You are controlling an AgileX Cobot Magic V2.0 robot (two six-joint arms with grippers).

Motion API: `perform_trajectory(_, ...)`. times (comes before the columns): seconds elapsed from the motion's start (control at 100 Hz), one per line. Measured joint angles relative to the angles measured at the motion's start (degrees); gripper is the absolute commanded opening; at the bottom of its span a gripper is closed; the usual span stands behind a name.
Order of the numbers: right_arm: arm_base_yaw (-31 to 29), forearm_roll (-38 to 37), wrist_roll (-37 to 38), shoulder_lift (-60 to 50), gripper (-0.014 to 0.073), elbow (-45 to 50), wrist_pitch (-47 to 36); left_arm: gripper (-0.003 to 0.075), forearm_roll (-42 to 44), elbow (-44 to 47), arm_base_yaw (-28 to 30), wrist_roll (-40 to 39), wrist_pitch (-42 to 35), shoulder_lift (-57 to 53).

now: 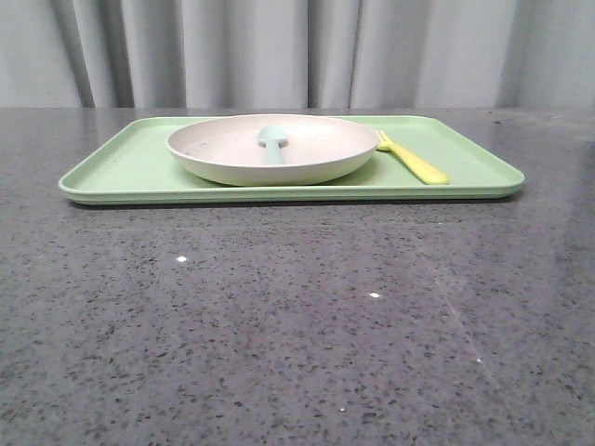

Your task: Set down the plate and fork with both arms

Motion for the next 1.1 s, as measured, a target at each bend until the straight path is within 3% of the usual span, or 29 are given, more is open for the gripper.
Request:
perform_trajectory(0.47,0.00,0.00,0.00,0.00,-0.0120,0.00,0.00,-0.0020,0.12,0.21,0.00,0.00,-0.75,0.00)
perform_trajectory(0.57,0.00,0.00,0.00,0.00,-0.0120,0.00,0.00,-0.0020,1.25,1.75,0.00,0.00,-7.08,-0.10)
perform_trajectory(0.74,-0.07,0.00,0.00,0.00,-0.0120,0.00,0.00,-0.0020,2.95,8.16,-1.61,0.00,-26.49,-2.81)
perform_trajectory(0.83,-0.07,0.00,0.00,0.00,-0.0120,0.00,0.00,-0.0020,4.66,12.93,-2.83,0.00,-33.12,-5.43)
perform_trajectory(1.1,-0.07,0.00,0.00,0.00,-0.0120,0.00,0.00,-0.0020,7.42,26.53,-4.08,0.00,-38.90,-17.00)
